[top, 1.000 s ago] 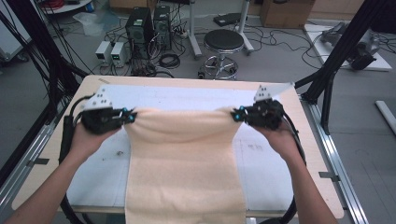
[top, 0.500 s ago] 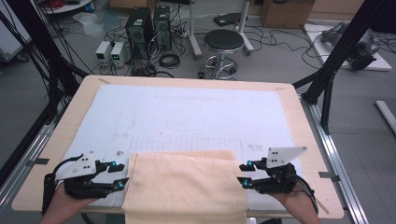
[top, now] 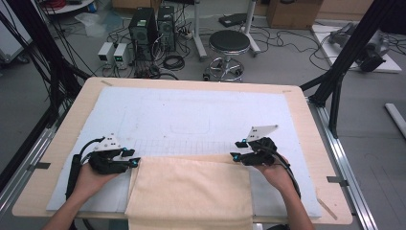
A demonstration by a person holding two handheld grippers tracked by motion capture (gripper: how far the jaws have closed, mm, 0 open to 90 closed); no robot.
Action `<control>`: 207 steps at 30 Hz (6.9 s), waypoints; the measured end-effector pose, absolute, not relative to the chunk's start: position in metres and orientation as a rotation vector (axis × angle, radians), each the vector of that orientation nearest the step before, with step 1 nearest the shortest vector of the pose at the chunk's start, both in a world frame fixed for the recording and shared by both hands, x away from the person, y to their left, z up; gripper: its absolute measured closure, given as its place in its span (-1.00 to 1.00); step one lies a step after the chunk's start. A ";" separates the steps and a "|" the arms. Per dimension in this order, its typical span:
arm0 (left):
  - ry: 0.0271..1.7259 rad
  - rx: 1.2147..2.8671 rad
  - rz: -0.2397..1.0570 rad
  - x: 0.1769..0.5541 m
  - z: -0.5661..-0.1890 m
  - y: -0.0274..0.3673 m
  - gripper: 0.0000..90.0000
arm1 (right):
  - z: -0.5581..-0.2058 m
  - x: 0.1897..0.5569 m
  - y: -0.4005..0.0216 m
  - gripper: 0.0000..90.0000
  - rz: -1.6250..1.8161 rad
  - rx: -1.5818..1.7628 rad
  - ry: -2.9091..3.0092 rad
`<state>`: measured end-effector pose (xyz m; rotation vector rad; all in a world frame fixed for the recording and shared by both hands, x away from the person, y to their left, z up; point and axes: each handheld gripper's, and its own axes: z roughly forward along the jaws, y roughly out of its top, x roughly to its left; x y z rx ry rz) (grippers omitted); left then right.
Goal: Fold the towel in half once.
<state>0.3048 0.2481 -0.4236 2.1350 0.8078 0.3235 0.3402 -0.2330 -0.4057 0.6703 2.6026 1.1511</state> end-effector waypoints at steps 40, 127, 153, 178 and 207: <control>1.057 2.121 0.443 0.454 -0.391 0.218 0.51 | -0.391 0.452 -0.245 0.31 1.054 0.993 2.475; 0.844 2.020 0.432 0.356 -0.420 0.230 0.19 | -0.406 0.363 -0.236 0.10 1.122 0.835 2.493; 1.091 1.977 0.406 0.410 -0.445 0.218 0.86 | -0.428 0.449 -0.226 0.81 1.016 1.005 2.583; 1.004 1.993 0.377 0.416 -0.408 0.232 0.13 | -0.395 0.449 -0.240 0.18 1.088 0.956 2.480; 0.705 2.155 0.255 0.293 -0.428 0.238 0.02 | -0.415 0.318 -0.235 0.03 1.143 0.727 2.635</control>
